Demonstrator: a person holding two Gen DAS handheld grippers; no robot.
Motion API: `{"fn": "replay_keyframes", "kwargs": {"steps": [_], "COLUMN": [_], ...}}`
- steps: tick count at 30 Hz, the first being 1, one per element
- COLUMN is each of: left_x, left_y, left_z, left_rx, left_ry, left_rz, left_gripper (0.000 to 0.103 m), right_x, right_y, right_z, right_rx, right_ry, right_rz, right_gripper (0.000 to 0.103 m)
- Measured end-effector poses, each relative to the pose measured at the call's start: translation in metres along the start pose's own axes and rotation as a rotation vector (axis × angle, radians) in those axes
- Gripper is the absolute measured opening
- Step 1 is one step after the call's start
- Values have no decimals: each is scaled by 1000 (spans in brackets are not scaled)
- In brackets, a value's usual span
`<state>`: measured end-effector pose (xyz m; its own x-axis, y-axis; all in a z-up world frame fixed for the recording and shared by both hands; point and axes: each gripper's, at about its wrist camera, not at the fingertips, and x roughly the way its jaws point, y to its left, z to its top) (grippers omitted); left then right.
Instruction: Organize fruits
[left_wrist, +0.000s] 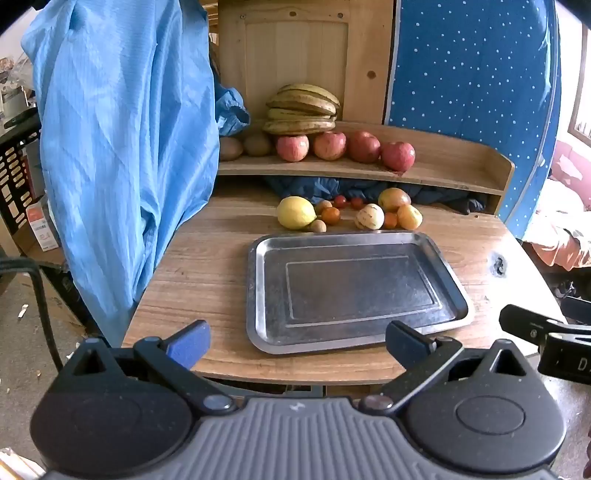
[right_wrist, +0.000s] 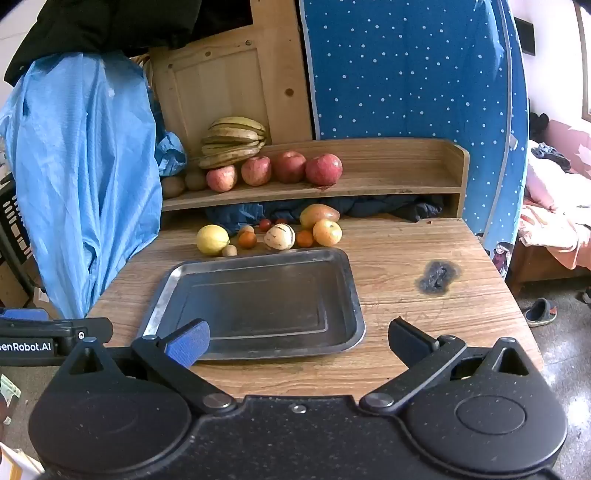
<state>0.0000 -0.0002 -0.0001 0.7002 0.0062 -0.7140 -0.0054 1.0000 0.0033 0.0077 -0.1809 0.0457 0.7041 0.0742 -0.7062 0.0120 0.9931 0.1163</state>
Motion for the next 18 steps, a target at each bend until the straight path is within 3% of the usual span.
{"fn": "replay_keyframes", "kwargs": {"steps": [18], "left_x": [0], "left_y": [0], "left_z": [0], "left_rx": [-2], "left_ry": [2], "left_rz": [-2], "left_gripper": [103], "right_x": [-1], "right_y": [-1], "right_z": [-1], "right_rx": [3], "right_ry": [2], "right_rz": [2], "right_gripper": [103]}}
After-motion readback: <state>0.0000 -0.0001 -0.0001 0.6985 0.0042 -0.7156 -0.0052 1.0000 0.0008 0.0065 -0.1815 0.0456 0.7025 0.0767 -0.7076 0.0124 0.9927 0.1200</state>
